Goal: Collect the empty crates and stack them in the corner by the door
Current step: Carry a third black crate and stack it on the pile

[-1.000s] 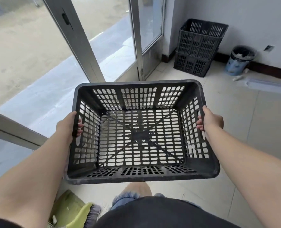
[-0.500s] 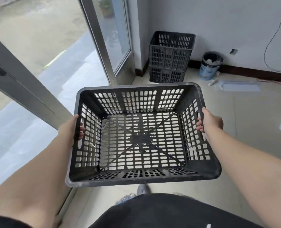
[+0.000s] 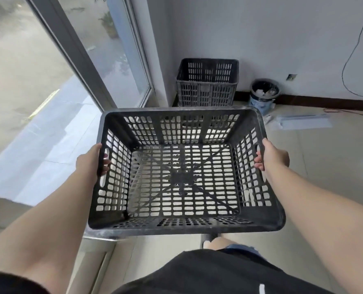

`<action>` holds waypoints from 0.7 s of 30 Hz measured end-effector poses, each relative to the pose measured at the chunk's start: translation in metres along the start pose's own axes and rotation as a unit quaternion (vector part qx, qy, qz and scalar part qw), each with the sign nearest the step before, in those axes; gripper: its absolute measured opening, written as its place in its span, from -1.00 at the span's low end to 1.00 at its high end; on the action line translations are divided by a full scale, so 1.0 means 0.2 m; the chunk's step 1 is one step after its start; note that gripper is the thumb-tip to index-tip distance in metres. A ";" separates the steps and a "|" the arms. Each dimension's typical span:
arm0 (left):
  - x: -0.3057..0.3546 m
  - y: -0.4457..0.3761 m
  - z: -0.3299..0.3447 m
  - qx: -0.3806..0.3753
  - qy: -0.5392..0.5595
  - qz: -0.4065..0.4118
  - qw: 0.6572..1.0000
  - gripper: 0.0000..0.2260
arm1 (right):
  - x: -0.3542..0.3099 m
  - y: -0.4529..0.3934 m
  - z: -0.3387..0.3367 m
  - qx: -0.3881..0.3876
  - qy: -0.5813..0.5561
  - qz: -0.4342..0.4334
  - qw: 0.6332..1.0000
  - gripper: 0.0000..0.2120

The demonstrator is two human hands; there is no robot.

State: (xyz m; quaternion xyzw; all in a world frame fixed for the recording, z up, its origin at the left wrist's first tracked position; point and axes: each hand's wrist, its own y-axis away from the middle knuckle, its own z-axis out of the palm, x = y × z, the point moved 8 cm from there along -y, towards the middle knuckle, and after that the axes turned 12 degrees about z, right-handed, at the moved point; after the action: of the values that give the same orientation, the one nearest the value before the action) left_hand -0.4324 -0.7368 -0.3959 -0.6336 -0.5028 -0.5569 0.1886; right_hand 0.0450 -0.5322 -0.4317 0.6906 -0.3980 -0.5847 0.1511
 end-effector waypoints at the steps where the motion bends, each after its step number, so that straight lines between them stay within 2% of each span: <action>1: 0.04 -0.06 0.05 0.006 -0.002 -0.004 1.000 -0.70 | -0.07 -0.04 0.05 -0.002 0.007 0.001 1.000 -0.57; 10: 0.35 -0.57 0.51 0.003 0.000 -0.010 1.000 -0.70 | -0.66 -0.36 0.46 0.005 0.029 -0.001 1.000 -0.59; 21: 0.66 -1.52 1.12 -0.085 -0.015 -0.040 0.995 -0.65 | -1.17 -0.75 1.01 0.062 -0.001 0.023 0.998 -0.62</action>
State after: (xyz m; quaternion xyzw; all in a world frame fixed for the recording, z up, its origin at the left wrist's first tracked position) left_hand -0.5907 -0.3738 -0.4449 -0.6349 -0.4813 -0.5952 0.1042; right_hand -0.0854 -0.2148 -0.4267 0.6887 -0.4493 -0.5559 0.1215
